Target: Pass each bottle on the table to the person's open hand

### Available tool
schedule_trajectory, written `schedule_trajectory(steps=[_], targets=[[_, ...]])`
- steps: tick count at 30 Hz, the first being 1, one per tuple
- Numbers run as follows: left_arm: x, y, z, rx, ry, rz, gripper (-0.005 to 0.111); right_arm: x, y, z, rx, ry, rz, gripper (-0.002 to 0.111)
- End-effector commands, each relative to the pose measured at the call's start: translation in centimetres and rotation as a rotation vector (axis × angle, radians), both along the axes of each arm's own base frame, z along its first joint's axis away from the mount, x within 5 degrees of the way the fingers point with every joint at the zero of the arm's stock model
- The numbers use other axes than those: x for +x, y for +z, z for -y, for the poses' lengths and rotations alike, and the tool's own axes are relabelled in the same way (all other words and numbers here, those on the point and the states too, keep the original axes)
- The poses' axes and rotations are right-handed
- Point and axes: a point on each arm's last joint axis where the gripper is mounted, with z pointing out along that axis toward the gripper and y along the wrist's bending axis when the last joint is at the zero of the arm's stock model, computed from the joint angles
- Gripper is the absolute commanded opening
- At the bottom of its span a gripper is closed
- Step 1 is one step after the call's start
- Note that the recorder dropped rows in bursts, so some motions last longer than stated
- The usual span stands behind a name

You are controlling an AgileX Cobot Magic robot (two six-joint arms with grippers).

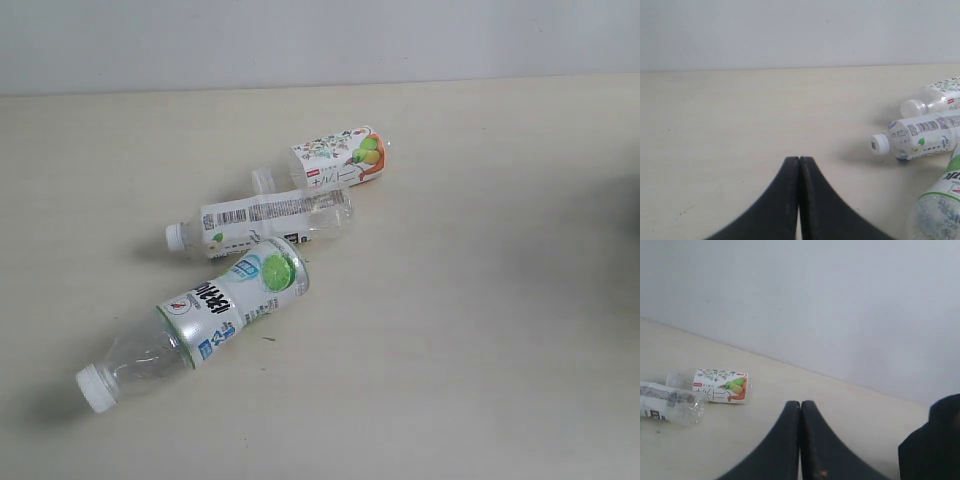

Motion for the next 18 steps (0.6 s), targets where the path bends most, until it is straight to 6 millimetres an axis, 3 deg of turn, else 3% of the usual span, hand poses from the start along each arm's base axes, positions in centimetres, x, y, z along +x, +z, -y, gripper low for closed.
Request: schedule_trajectory(steps=[1,18], targets=[[-0.01,-0.05,0.05,-0.009,-0.006,0.005,0.002,-0.45,0.1,0.22,0.013,-0.002,0.035,0.0],[-0.01,-0.05,0.05,-0.009,-0.006,0.005,0.002,-0.54,0.08,0.27,0.031,-0.004,0.032,0.0]])
